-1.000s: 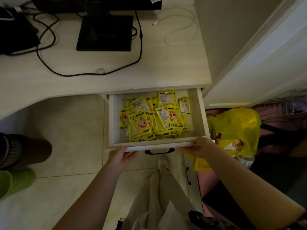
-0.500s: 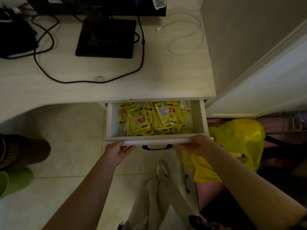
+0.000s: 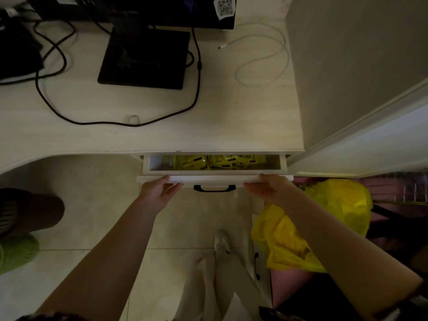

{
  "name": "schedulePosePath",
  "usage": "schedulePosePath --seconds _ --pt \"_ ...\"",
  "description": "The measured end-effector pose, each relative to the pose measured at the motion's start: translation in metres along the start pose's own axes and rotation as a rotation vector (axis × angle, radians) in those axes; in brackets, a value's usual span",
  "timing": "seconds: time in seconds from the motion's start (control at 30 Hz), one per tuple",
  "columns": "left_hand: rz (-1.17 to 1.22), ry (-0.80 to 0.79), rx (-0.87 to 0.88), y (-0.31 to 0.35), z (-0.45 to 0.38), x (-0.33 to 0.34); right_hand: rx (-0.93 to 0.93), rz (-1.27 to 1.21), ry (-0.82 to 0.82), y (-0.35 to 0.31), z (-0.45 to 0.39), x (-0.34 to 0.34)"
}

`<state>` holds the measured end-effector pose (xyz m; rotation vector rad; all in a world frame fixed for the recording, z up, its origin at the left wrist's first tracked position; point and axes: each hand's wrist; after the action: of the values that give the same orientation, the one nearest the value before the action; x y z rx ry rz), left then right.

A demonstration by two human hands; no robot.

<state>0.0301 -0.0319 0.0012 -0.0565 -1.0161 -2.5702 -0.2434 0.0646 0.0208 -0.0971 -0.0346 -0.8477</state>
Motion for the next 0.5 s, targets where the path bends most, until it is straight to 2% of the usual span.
schedulePosePath --seconds 0.5 --pt "0.000 -0.057 0.070 0.024 -0.029 0.036 -0.085 0.111 -0.031 -0.047 -0.020 0.018"
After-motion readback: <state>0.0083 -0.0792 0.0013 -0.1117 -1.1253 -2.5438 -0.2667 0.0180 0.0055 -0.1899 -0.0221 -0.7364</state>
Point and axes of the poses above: each hand's wrist, its own z-axis away from the middle knuckle, its own x-axis out of the palm, y = z × x, and after that the axes turned 15 degrees about x, right-handed
